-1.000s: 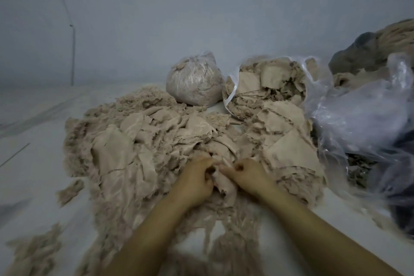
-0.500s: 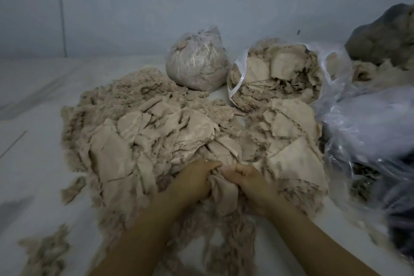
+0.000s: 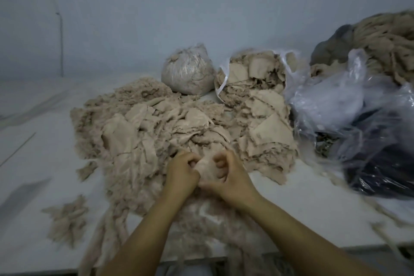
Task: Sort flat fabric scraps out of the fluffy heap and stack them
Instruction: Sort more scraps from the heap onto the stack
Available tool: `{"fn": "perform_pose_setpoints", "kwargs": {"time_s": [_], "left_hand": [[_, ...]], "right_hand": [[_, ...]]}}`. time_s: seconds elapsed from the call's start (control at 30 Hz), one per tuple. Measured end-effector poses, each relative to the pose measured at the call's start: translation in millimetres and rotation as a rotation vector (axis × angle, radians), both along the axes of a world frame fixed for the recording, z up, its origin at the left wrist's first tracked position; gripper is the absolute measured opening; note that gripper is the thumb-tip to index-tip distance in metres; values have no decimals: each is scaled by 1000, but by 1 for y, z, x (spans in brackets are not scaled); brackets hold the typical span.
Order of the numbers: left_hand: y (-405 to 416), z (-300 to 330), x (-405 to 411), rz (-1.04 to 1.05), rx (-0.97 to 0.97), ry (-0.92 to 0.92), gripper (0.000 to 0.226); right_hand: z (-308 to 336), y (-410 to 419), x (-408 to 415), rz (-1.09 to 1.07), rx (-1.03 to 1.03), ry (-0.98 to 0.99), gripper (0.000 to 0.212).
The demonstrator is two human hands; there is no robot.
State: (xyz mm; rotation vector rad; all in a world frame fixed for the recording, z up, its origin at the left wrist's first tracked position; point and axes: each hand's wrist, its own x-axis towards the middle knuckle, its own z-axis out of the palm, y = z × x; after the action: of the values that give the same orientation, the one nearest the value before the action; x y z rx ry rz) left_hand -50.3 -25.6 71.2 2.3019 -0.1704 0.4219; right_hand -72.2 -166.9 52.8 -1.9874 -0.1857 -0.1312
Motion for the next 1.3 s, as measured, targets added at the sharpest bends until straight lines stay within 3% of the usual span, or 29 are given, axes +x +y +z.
{"fn": "perform_pose_setpoints", "kwargs": {"time_s": [0.07, 0.17, 0.27, 0.37, 0.43, 0.47, 0.53, 0.6, 0.7, 0.83, 0.9, 1.0, 1.03, 1.1, 1.17, 1.23, 1.3], "left_hand": [[-5, -2, -6, -54, -16, 12, 28], [-5, 1, -4, -142, 86, -67, 13], [18, 2, 5, 21, 245, -20, 11], [43, -1, 10, 89, 266, 87, 18], [31, 3, 0, 18, 109, 139, 18], [20, 5, -6, -15, -41, 205, 31], [-3, 8, -11, -133, -466, 536, 54], [-18, 6, -7, -259, -765, 824, 38], [-17, 5, 15, -73, -1011, 737, 6], [-6, 4, 29, 35, -1229, 659, 13], [-7, 1, 29, 44, -1292, 687, 10], [-11, -2, 29, -2, -1396, 662, 21], [-13, -2, 28, -26, -1422, 658, 24], [-17, -1, 25, -44, -1462, 670, 26], [-19, -2, 25, -29, -1494, 708, 26], [-19, 3, 24, -98, -1521, 765, 29], [-21, 4, 24, -154, -1449, 771, 27]], "right_hand": [[-9, 8, -5, -16, -175, -66, 46], [2, 5, 6, -168, -192, -164, 20], [6, -13, 9, -233, -226, -252, 27], [10, -41, 10, -353, -217, -247, 31], [11, -49, 9, -327, -221, -266, 24], [12, -45, 6, -276, -213, -298, 19], [8, -27, -5, -135, -211, -401, 17], [1, -8, -19, 27, -233, -461, 24], [-12, -2, -31, 192, -233, -497, 31], [-24, -21, -26, 185, -239, -464, 26], [-27, -22, -22, 135, -100, -285, 21], [-17, -10, -10, -112, 588, 196, 19], [-15, -7, -5, -86, 752, 332, 26], [-6, -4, 0, 13, 830, 470, 38], [3, -1, 3, -2, 908, 514, 33], [6, 2, 5, -74, 921, 438, 39], [7, 8, 5, -123, 851, 317, 31]]}}
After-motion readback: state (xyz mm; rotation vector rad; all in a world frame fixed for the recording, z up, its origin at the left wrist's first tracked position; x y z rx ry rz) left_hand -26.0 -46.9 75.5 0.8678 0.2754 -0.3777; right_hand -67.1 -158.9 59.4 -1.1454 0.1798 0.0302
